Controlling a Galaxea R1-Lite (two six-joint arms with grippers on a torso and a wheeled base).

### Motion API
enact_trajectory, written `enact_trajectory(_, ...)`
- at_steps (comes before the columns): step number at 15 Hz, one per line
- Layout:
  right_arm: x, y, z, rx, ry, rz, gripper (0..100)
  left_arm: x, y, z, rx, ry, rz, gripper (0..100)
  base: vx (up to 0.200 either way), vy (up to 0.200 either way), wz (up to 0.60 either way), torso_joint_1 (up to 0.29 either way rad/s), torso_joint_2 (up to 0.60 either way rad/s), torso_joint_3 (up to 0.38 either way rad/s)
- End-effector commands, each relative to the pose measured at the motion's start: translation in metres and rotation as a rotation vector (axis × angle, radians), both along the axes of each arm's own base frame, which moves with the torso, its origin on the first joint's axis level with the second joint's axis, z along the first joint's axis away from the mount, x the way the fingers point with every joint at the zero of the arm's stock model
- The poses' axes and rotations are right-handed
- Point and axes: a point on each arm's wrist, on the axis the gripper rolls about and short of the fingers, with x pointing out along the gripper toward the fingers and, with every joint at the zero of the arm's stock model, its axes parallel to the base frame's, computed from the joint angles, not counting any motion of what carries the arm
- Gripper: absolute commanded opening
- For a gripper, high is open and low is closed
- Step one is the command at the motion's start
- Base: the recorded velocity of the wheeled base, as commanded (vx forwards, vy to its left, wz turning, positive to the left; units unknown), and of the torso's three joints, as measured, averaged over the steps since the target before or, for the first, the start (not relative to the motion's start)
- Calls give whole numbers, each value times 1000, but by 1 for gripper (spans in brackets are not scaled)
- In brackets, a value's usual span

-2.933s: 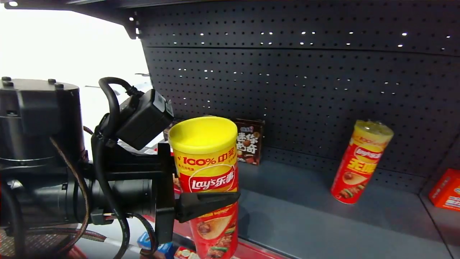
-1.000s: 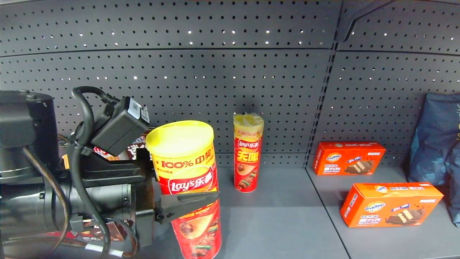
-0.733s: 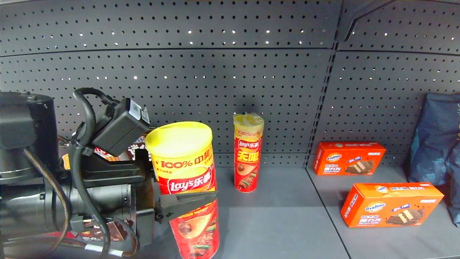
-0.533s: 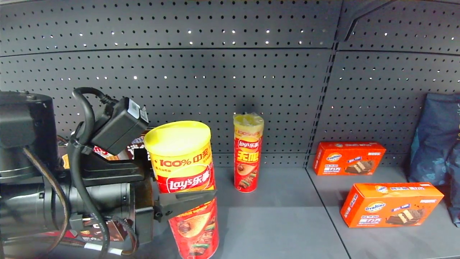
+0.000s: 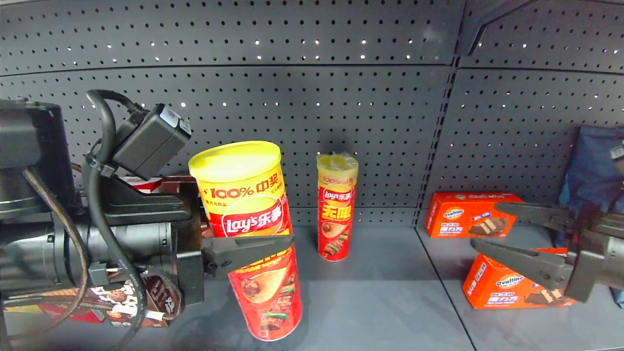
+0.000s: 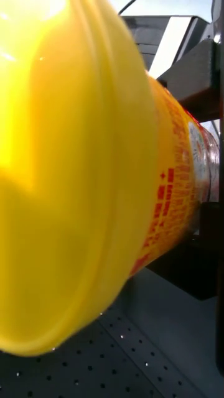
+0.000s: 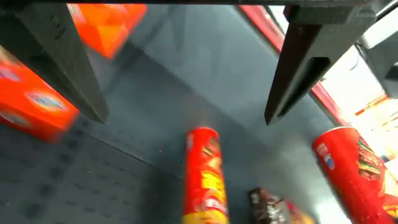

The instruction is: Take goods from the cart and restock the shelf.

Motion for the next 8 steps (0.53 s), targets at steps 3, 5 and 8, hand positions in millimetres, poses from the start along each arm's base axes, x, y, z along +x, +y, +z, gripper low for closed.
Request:
enact_trajectory(3,68,33,-13,-58,-9,90,100,10,-4,-2,-4,17,-26,0,0,0,0,0,0,0)
enact_trajectory(5,84,43,-12,-22,-62,165,100,17,-5,-4,0,23,-18,0,0,0,0,0,0,0)
enact_trajectory(8,94,50,-16,-14,-64,222,100,23,-5,-2,-5,17,-12,0,0,0,0,0,0,0)
